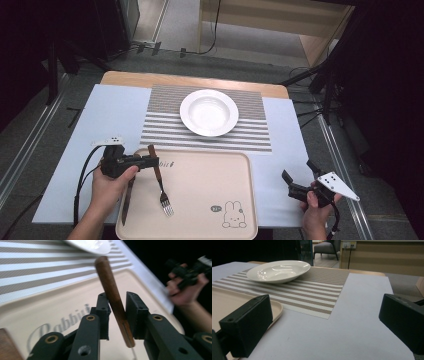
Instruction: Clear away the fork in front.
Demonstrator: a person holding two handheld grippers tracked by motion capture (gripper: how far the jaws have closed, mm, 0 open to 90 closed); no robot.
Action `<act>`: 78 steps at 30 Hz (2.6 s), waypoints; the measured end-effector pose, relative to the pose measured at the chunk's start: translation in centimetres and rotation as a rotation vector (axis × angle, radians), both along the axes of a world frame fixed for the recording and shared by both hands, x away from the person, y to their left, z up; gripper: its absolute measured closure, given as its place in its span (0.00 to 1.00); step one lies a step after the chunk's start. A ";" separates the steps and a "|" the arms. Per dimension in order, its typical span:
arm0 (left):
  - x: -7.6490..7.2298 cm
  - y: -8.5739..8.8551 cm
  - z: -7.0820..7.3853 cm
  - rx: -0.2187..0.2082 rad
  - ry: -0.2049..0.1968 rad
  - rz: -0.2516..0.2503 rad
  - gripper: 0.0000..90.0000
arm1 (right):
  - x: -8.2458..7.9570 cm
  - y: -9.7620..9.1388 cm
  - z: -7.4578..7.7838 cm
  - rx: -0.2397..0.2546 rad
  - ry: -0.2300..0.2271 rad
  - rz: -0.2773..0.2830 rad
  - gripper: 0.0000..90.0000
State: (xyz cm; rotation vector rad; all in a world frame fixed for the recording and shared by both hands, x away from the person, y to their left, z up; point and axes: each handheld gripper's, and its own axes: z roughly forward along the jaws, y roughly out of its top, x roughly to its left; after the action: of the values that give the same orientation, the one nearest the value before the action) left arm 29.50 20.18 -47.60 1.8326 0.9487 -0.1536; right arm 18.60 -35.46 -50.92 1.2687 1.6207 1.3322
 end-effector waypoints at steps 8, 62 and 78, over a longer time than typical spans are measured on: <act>0.1 -1.1 -1.1 0.196 -0.017 0.045 0.64 | 0.1 -0.1 -0.1 0.009 0.003 0.004 0.00; -4.0 -3.3 -2.1 0.465 -0.128 -0.032 0.99 | 0.3 -0.3 -0.3 0.017 0.009 0.020 0.00; -3.6 -2.2 -2.3 0.430 -0.108 -0.002 0.99 | 0.3 -0.2 -0.4 0.014 0.009 0.021 0.00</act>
State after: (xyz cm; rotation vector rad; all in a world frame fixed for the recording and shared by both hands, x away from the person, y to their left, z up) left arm 25.88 17.93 -49.90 2.2085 0.9551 0.1607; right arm 18.93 -35.71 -51.28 1.2709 1.6381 1.3547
